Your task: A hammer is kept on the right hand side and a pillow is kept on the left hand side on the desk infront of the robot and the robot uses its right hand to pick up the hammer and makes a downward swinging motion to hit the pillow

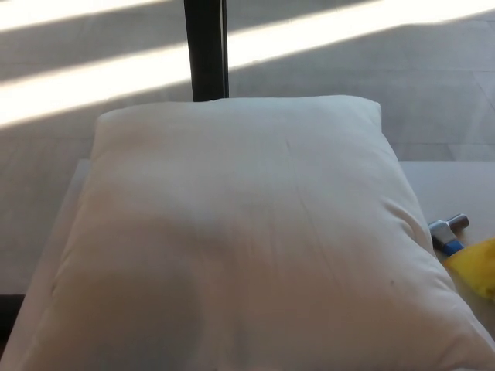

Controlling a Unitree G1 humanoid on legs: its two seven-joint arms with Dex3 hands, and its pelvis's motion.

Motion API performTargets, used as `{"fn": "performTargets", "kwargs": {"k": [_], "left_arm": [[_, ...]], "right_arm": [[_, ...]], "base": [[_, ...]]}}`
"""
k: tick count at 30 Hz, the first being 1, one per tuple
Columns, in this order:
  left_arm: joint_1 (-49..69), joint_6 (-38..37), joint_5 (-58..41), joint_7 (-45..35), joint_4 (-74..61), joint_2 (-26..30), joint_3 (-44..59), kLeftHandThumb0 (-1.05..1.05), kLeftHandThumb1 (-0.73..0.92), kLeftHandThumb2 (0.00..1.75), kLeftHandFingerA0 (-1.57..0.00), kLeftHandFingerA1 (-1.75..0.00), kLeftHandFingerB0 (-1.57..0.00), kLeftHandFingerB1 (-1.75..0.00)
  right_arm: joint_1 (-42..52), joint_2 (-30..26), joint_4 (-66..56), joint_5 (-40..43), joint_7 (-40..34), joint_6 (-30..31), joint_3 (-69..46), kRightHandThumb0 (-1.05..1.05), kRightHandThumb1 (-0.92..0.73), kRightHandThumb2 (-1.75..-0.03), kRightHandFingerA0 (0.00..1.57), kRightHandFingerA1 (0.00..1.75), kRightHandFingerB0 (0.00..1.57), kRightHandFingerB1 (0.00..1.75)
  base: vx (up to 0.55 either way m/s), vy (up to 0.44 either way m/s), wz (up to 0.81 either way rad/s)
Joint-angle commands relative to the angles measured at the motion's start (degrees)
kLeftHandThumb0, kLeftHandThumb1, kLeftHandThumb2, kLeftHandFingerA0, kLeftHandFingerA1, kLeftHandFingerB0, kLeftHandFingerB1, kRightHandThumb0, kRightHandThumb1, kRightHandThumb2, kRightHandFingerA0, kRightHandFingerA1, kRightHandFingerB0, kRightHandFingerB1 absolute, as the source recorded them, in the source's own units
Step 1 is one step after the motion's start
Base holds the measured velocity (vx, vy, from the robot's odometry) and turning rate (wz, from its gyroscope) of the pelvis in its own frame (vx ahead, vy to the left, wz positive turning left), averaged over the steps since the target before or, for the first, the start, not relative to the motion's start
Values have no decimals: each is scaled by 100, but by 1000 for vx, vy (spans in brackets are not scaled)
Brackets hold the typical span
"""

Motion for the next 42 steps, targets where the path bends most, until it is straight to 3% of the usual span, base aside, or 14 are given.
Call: {"fn": "performTargets", "kwargs": {"k": [1, 9, 10, 12, 13, 14, 23, 25, 26, 28, 29, 31, 37, 42], "left_arm": [[59, -154, -182, -66, -56, 116, 118, -55, 65, 60, -70, -52, -60, -49], [18, -103, -189, -120, 7, 171, 99, -55, 64, 60, -68, -51, -58, -48], [17, -113, -147, -81, 4, 184, 64, -55, 66, 60, -70, -50, -60, -48], [12, -136, -116, -13, 26, 198, 51, -54, 66, 60, -73, -51, -63, -49], [11, -157, -82, 11, 35, 208, 25, -54, 66, 60, -73, -51, -63, -49], [-2, -116, -103, 23, 42, 222, 41, -53, 66, 60, -73, -51, -64, -49], [-12, -114, -127, -43, 24, 247, 55, -54, 66, 60, -70, -50, -61, -48], [-7, -107, -117, -22, 9, 246, 46, -54, 66, 60, -70, -50, -61, -48], [-21, -70, -146, -10, 6, 256, 72, -54, 65, 60, -71, -50, -61, -48], [-21, -40, -165, 5, -68, 247, 81, -54, 66, 60, -71, -51, -61, -49], [-27, -68, -141, 17, -54, 255, 66, -55, 65, 60, -74, -51, -62, -48], [-67, -19, -148, 13, 3, 282, 75, -55, 65, 60, -72, -50, -60, -47], [-86, -13, -200, 8, -50, 246, 113, -55, 64, 60, -71, -51, -60, -48], [-133, -27, -154, -47, -22, 287, 70, -57, 65, 60, -70, -50, -58, -47]], "right_arm": [[217, -746, -137, -1226, 704, -960, 923, -86, -67, -74, 0, 0, 0, 0], [196, -952, -150, -690, 668, -1040, 57, -101, -80, -65, 0, 0, 0, 0], [265, -1037, -151, -376, 721, -1246, -402, -105, -66, -108, 0, 21, 0, 0], [393, -1121, -134, -63, 788, -1571, -1008, -104, -84, -66, 0, 0, 0, 0], [447, -1138, -153, 33, 814, -1671, -1227, -104, -84, -66, 0, 0, 0, 0], [535, -1089, -255, 369, 906, -1643, -1730, -105, -66, -108, 0, 17, 0, 1], [963, -1213, -499, 1607, 1032, -1654, -4806, -105, -68, -102, 0, 6, 14, 9], [1046, -1193, -439, 1577, 906, -1736, -5106, -86, -76, -72, 0, 0, 0, 26], [1111, -1099, -459, 1643, 755, -1655, -5400, -99, -65, -101, 0, 12, 5, 11], [1208, -773, -459, 1574, -116, -1291, -6050, -77, -73, -63, 3, 33, 20, 27], [1302, -568, -437, 1672, -330, -1396, -6321, -76, -56, -92, 3, 38, 13, 43], [1261, -42, -115, 2266, -787, -1373, -7114, -63, -70, -62, 10, 37, 22, 29], [1293, 690, 990, 3215, -996, -1664, -8072, -55, -73, -86, 0, 3, 5, 12], [1329, 1450, 986, 3578, -1437, -1574, -8598, -47, -67, -85, 0, 16, 2, 38]], "base": [[0, 0, 0], [0, 0, 0], [0, 0, 0], [0, 0, 0], [0, 0, 0], [0, 0, 0], [0, 0, 0], [0, 0, 0], [0, 0, 0], [0, 0, 0], [0, 0, 0], [0, 0, 0], [0, 0, 0], [0, 0, 0]]}}
